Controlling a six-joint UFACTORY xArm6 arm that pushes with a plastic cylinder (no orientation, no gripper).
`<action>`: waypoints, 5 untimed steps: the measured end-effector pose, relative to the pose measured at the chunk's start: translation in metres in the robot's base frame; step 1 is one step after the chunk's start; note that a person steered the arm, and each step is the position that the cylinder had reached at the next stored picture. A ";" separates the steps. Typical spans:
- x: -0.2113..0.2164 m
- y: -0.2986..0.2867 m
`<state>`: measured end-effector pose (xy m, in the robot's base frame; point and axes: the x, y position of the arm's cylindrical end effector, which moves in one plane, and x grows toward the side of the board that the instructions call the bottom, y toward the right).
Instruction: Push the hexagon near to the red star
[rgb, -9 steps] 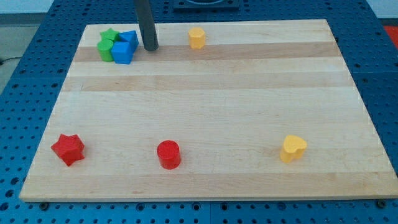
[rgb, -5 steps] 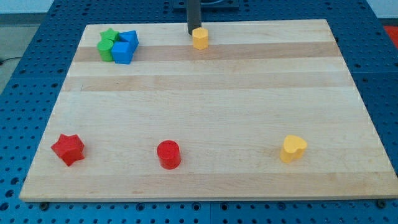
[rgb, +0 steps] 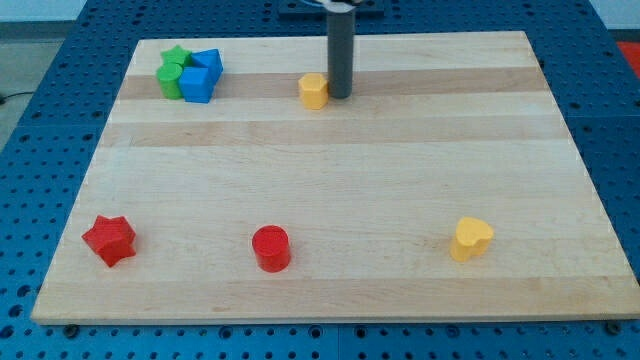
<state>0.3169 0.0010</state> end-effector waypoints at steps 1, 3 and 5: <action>-0.014 0.012; 0.010 -0.063; 0.079 -0.143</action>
<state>0.3963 -0.1424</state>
